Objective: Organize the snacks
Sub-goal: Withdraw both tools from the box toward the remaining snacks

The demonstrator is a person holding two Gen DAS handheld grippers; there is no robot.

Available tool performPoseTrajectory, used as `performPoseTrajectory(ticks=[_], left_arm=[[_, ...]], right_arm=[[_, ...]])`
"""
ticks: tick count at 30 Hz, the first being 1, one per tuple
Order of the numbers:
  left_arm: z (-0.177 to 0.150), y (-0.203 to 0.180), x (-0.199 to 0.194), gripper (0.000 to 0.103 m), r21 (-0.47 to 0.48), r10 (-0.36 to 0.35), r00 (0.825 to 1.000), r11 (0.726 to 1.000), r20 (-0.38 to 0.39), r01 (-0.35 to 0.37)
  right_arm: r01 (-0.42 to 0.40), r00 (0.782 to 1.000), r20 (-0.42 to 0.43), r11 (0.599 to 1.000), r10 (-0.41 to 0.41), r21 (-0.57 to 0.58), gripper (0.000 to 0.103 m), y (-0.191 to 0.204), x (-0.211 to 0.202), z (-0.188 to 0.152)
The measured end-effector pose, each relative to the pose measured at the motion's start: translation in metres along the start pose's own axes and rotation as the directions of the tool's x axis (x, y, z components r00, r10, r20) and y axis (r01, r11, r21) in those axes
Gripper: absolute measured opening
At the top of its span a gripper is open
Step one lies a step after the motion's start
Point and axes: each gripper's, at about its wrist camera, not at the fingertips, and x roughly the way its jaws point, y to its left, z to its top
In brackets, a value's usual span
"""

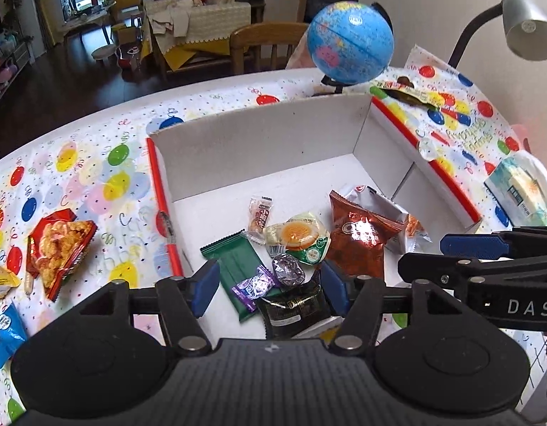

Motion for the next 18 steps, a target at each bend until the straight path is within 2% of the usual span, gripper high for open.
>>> performPoseTrajectory(ticks=[5, 14, 16, 18], left_arm=[[-0.005, 0.014, -0.019, 0.063, -0.021, 0.011, 0.999, 1.0, 0.031, -0.01], [-0.015, 0.048, -0.053, 0.07, -0.055, 0.005, 0.996, 0.998, 0.086, 0.0], [-0.018, 0.056, -0.06, 0.076, -0.062, 0.012, 0.995, 0.998, 0.096, -0.006], [-0.021, 0.065, -0.066, 0.078, -0.076, 0.031, 0.994, 0.997, 0.106, -0.023]], right_arm=[[-0.01, 1.0, 0.021, 0.999, 0.011, -0.03, 0.068, 0.017, -0.008, 0.0], [-0.039, 0.997, 0.064, 0.995, 0.045, -0.09, 0.086, 0.055, -0.02, 0.002], [-0.048, 0.996, 0.074, 0.994, 0.056, -0.099, 0.089, 0.065, -0.022, 0.002], [-0.055, 0.994, 0.083, 0.992, 0.065, -0.113, 0.096, 0.075, -0.022, 0.002]])
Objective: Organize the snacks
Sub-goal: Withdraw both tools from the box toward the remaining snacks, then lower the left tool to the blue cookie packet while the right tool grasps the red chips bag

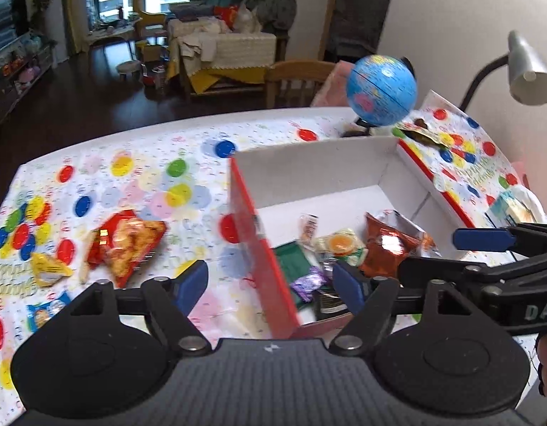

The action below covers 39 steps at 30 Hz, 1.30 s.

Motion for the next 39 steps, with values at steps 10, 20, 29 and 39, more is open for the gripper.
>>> performPoseTrajectory(ticks=[10, 20, 29, 39], left_arm=[[-0.016, 0.058, -0.027, 0.078, -0.055, 0.023, 1.0, 0.998, 0.018, -0.022], [-0.038, 0.124, -0.048, 0.078, -0.115, 0.107, 0.993, 0.988, 0.041, -0.102], [-0.052, 0.183, -0.039, 0.078, -0.208, 0.142, 0.99, 0.968, -0.013, -0.141], [-0.064, 0.228, 0.006, 0.078, -0.321, 0.191, 0.971, 0.919, -0.144, -0.229]], right_arm=[[-0.04, 0.999, 0.022, 0.997, 0.042, -0.06, 0.101, 0.057, 0.013, 0.003], [-0.054, 0.999, 0.002, 0.994, 0.054, -0.093, 0.101, 0.106, 0.04, 0.005], [-0.043, 0.999, -0.026, 0.987, 0.04, -0.152, 0.101, 0.144, 0.074, 0.016], [-0.045, 0.996, -0.089, 0.969, 0.024, -0.242, 0.101, 0.172, 0.128, 0.028]])
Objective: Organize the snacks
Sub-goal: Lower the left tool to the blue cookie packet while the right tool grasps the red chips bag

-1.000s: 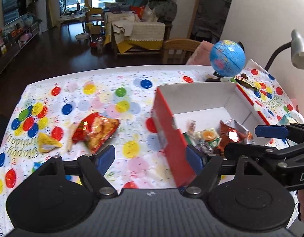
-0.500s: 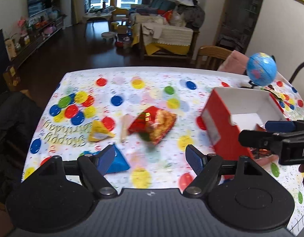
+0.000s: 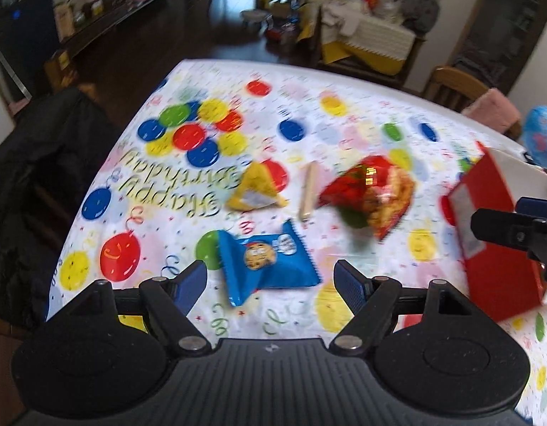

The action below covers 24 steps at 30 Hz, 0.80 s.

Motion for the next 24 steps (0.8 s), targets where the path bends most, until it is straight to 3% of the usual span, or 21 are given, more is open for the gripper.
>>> performPoseTrajectory(ticks=[15, 24], left_arm=[[0.017, 0.004, 0.06, 0.078, -0.083, 0.048, 0.992, 0.995, -0.115, -0.058], [0.017, 0.002, 0.082, 0.078, -0.081, 0.059, 0.985, 0.994, -0.16, -0.072]], right_arm=[[0.013, 0.996, -0.089, 0.984, -0.029, -0.177, 0.099, 0.016, 0.094, 0.039], [0.03, 0.988, -0.139, 0.971, -0.065, -0.237, 0.095, 0.023, 0.137, 0.035]])
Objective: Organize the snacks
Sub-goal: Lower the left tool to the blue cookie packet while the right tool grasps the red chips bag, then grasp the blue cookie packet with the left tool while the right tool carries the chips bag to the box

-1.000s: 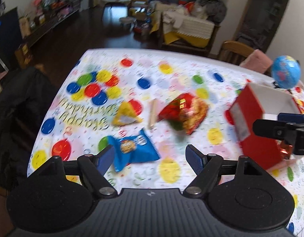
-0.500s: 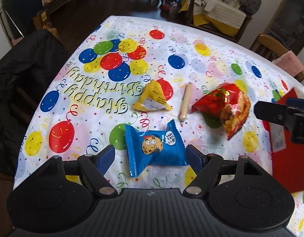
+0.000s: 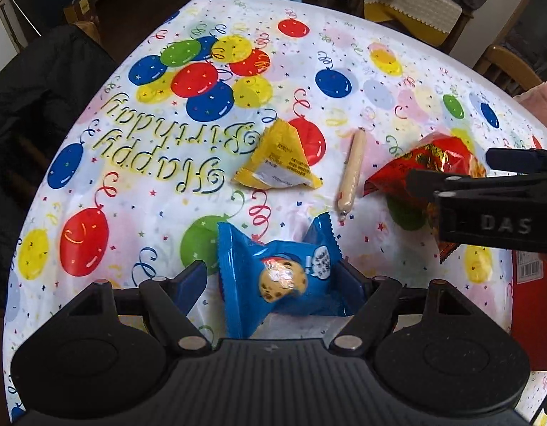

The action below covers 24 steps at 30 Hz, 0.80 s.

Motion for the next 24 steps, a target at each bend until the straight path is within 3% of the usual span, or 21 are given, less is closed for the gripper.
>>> performPoseTrajectory(ticks=[8, 10, 11, 13, 17, 24], left_arm=[[-0.002, -0.002, 0.003, 0.077, 0.017, -0.017, 1.0, 1.0, 0.008, 0.016], [-0.003, -0.003, 0.003, 0.068, 0.03, -0.017, 1.0, 0.999, 0.012, 0.017], [-0.003, -0.004, 0.002, 0.066, 0.04, -0.014, 1.0, 0.999, 0.014, 0.013], [-0.004, -0.006, 0.001, 0.056, 0.054, -0.017, 1.0, 0.998, 0.015, 0.016], [-0.005, -0.004, -0.003, 0.052, 0.056, -0.028, 0.999, 0.998, 0.018, 0.027], [-0.011, 0.002, -0.014, 0.051, 0.05, -0.02, 0.999, 0.999, 0.025, 0.019]], right_arm=[[0.015, 1.0, -0.001, 1.0, -0.015, -0.007, 0.084, 0.001, 0.006, -0.009], [0.013, 1.0, 0.006, 1.0, -0.013, -0.006, 0.082, 0.001, 0.004, -0.011], [0.011, 1.0, 0.011, 1.0, -0.011, -0.006, 0.075, 0.001, 0.003, -0.012], [0.017, 1.0, 0.02, 1.0, -0.017, -0.015, 0.072, 0.003, 0.0, -0.013], [0.056, 0.998, 0.019, 0.998, -0.056, -0.023, 0.065, 0.008, -0.005, -0.018], [0.037, 0.998, 0.045, 0.999, -0.039, 0.04, 0.062, 0.007, -0.033, -0.03]])
